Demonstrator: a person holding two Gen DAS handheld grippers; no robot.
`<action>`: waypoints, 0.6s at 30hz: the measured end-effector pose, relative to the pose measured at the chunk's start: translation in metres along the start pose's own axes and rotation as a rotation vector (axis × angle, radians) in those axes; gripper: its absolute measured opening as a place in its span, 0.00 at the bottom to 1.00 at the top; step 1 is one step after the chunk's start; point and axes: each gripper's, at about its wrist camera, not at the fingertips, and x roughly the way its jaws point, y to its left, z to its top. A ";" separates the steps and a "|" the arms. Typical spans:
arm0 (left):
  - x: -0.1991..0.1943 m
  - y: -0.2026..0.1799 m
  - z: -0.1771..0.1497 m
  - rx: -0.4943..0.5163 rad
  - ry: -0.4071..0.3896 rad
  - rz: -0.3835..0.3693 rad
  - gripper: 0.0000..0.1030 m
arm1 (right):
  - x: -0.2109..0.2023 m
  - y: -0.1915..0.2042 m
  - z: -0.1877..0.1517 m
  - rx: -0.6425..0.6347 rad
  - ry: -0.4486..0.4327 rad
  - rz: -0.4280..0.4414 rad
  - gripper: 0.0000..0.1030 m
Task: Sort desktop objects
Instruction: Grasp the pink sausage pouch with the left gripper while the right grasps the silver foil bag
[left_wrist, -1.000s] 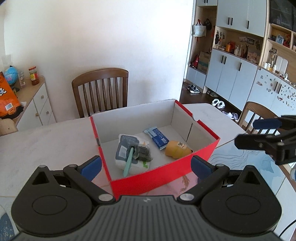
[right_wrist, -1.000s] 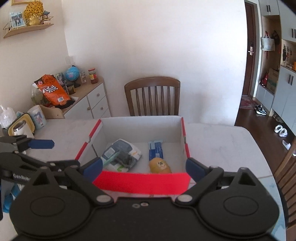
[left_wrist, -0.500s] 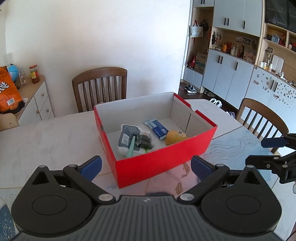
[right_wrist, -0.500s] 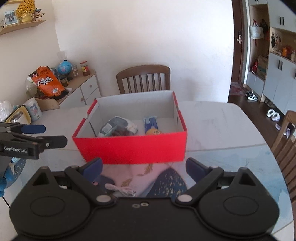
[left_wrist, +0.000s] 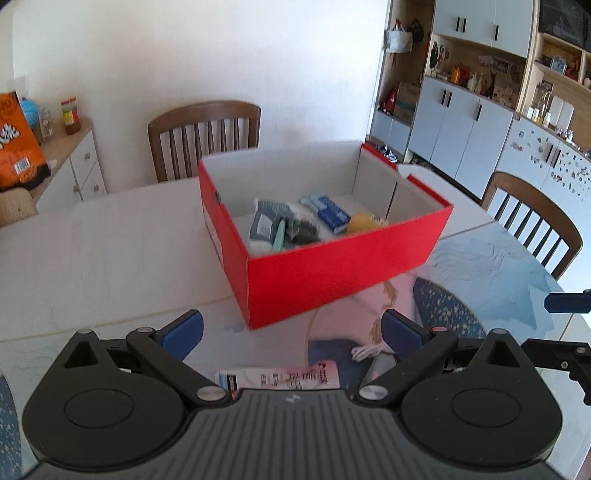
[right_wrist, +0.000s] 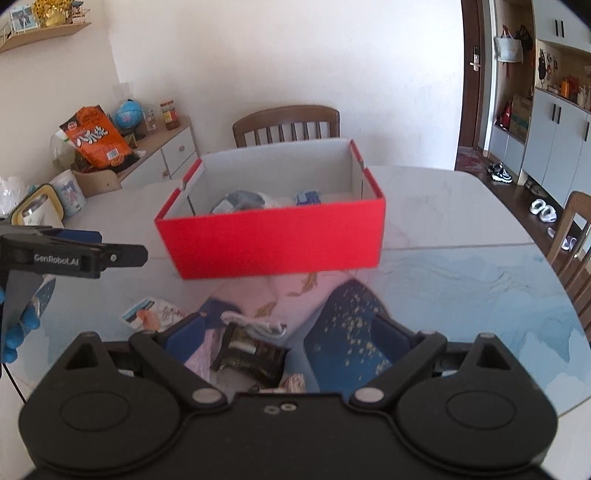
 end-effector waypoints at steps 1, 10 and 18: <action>0.002 0.001 -0.003 -0.001 0.006 0.005 1.00 | 0.001 0.001 -0.002 -0.001 0.001 -0.006 0.94; 0.022 0.016 -0.021 0.044 0.053 -0.057 1.00 | 0.005 0.005 -0.021 -0.003 0.044 -0.011 0.94; 0.039 0.023 -0.031 0.057 0.087 -0.077 1.00 | 0.014 0.008 -0.033 0.016 0.073 -0.020 0.94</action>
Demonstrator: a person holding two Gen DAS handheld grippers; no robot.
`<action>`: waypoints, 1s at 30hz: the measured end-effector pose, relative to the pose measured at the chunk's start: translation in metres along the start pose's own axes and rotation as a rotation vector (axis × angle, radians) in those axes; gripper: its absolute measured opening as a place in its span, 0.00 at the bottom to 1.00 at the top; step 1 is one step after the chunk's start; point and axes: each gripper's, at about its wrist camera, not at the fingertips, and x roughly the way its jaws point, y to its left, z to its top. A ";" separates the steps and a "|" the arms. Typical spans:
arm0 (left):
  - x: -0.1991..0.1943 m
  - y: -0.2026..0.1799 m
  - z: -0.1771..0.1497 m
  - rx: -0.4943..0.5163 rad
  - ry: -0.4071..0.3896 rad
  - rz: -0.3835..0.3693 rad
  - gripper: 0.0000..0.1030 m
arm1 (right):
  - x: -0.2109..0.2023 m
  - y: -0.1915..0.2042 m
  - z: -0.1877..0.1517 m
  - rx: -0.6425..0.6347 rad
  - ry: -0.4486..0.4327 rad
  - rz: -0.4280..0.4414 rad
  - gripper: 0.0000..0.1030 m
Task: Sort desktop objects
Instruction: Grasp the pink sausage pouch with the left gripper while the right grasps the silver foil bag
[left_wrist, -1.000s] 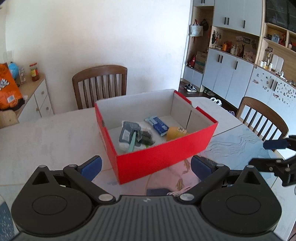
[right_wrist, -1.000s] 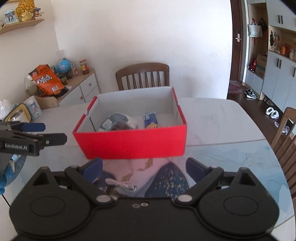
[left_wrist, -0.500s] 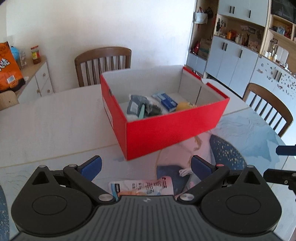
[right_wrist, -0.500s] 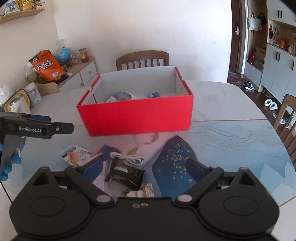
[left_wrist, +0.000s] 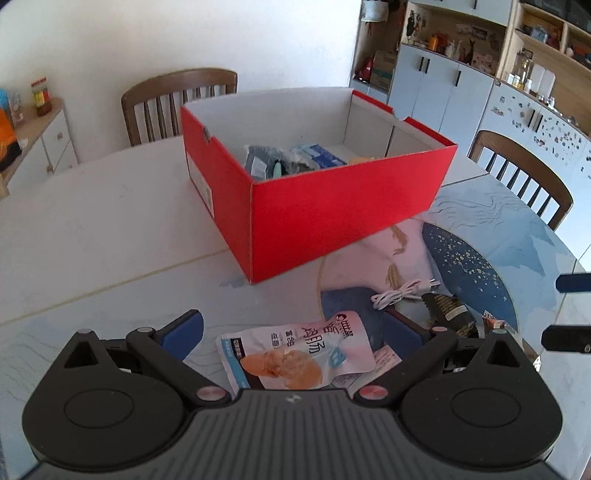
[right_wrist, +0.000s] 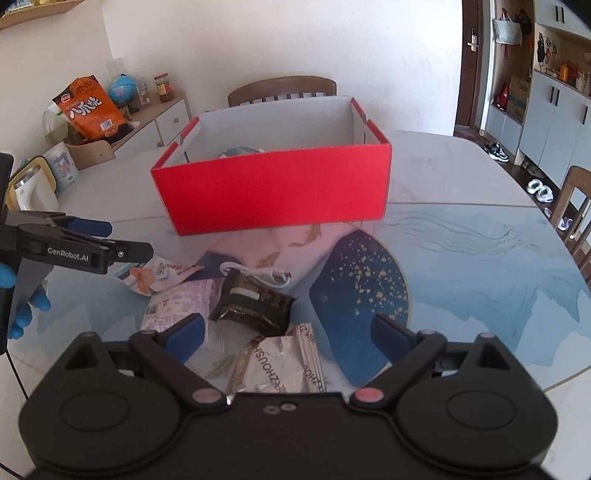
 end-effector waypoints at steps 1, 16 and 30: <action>0.003 0.000 0.000 -0.003 0.009 0.008 1.00 | 0.001 0.000 -0.001 0.003 0.004 0.000 0.94; 0.043 -0.009 -0.005 -0.047 0.072 0.039 1.00 | 0.016 0.006 -0.008 -0.010 0.047 0.008 0.94; 0.059 -0.009 -0.009 -0.095 0.092 0.111 1.00 | 0.038 0.008 -0.014 -0.031 0.095 0.027 0.94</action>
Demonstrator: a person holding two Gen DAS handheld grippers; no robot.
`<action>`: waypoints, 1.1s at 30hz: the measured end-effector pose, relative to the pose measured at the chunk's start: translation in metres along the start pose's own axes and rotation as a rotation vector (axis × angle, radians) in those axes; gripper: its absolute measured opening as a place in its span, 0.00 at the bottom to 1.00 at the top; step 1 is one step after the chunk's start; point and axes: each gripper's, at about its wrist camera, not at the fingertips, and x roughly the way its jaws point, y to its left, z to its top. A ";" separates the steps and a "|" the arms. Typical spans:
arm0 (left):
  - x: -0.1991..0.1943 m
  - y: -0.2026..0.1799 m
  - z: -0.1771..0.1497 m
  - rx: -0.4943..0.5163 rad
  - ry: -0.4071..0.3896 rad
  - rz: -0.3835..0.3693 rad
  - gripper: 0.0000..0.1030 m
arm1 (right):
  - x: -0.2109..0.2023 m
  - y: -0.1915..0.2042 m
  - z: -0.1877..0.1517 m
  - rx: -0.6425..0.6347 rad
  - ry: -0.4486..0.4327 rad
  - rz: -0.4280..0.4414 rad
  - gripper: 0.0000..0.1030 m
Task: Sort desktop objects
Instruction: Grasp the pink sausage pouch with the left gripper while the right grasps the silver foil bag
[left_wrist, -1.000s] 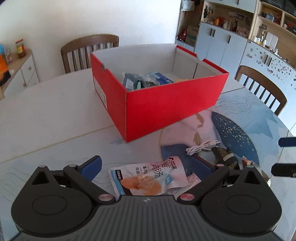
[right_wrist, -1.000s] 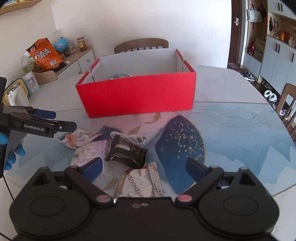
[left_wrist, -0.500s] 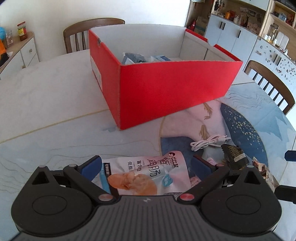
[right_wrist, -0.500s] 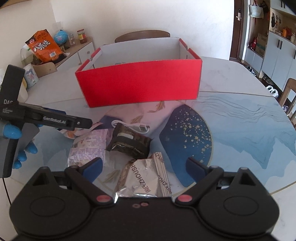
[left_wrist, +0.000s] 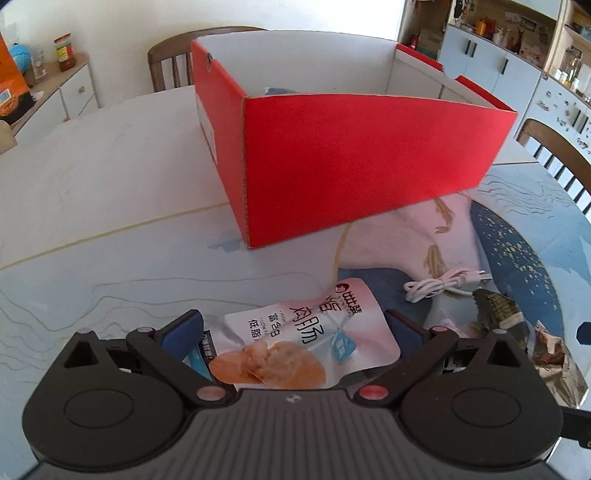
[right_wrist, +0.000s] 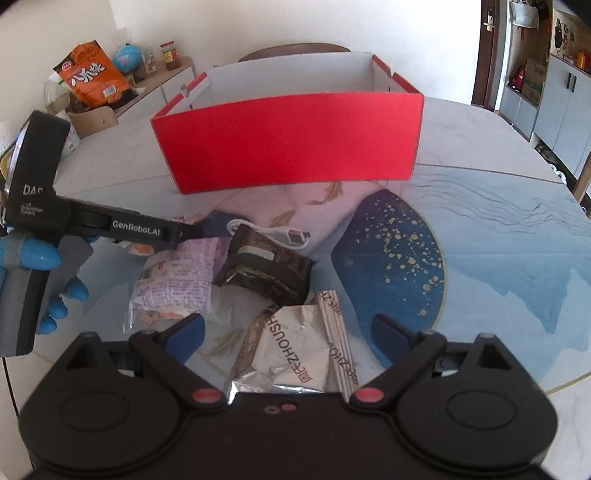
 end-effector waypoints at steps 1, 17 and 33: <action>0.000 0.001 0.000 -0.001 -0.002 0.002 1.00 | 0.002 0.000 -0.001 -0.001 0.005 0.000 0.94; 0.003 -0.003 -0.005 0.034 -0.042 0.032 1.00 | 0.023 -0.006 -0.008 0.006 0.050 -0.019 0.88; 0.002 0.001 -0.005 0.021 -0.048 0.014 0.99 | 0.023 -0.003 -0.007 -0.034 0.048 -0.026 0.68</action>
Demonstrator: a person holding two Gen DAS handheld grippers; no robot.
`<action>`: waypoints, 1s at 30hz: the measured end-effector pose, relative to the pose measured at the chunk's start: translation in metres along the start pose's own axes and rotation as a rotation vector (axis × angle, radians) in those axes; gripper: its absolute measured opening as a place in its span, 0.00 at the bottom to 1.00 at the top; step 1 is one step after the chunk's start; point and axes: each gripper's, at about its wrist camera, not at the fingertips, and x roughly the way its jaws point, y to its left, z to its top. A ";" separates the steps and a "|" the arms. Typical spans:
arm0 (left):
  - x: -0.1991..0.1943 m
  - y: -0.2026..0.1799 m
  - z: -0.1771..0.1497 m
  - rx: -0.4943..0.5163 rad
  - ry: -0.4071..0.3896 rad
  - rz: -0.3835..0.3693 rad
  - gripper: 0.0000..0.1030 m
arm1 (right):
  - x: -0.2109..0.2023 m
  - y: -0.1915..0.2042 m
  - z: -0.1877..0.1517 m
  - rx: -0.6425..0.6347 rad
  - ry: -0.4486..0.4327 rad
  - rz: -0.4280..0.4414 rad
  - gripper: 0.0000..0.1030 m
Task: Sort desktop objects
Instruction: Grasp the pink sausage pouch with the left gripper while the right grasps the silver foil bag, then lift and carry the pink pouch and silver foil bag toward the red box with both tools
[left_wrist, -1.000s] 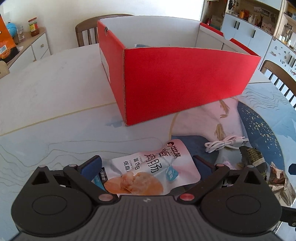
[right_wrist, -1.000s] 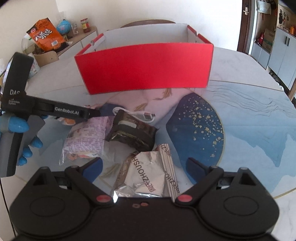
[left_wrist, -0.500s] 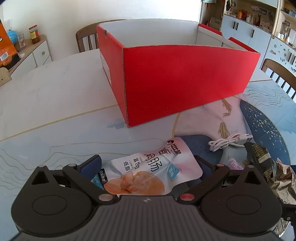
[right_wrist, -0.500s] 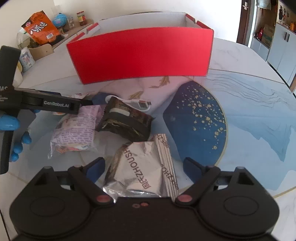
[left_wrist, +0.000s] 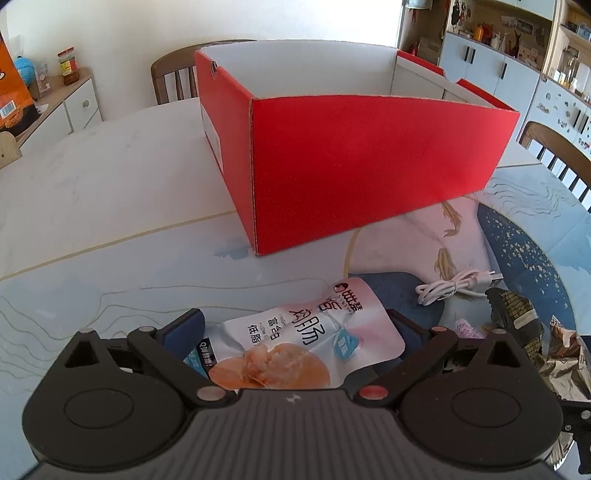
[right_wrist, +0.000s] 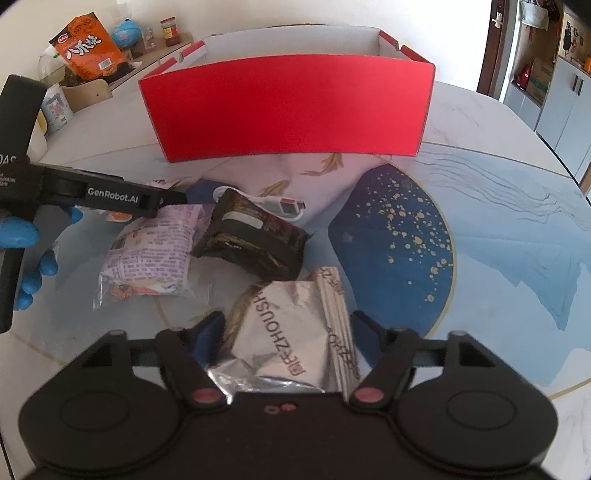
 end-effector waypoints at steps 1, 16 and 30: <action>0.000 0.000 0.000 0.000 -0.001 -0.002 0.97 | 0.000 0.000 0.000 0.000 0.000 0.000 0.68; -0.014 0.002 -0.001 -0.031 -0.040 -0.037 0.57 | -0.003 -0.002 0.000 -0.013 -0.003 -0.017 0.50; -0.031 0.005 0.003 -0.033 -0.127 -0.026 0.21 | -0.011 -0.002 0.004 -0.025 -0.026 -0.022 0.47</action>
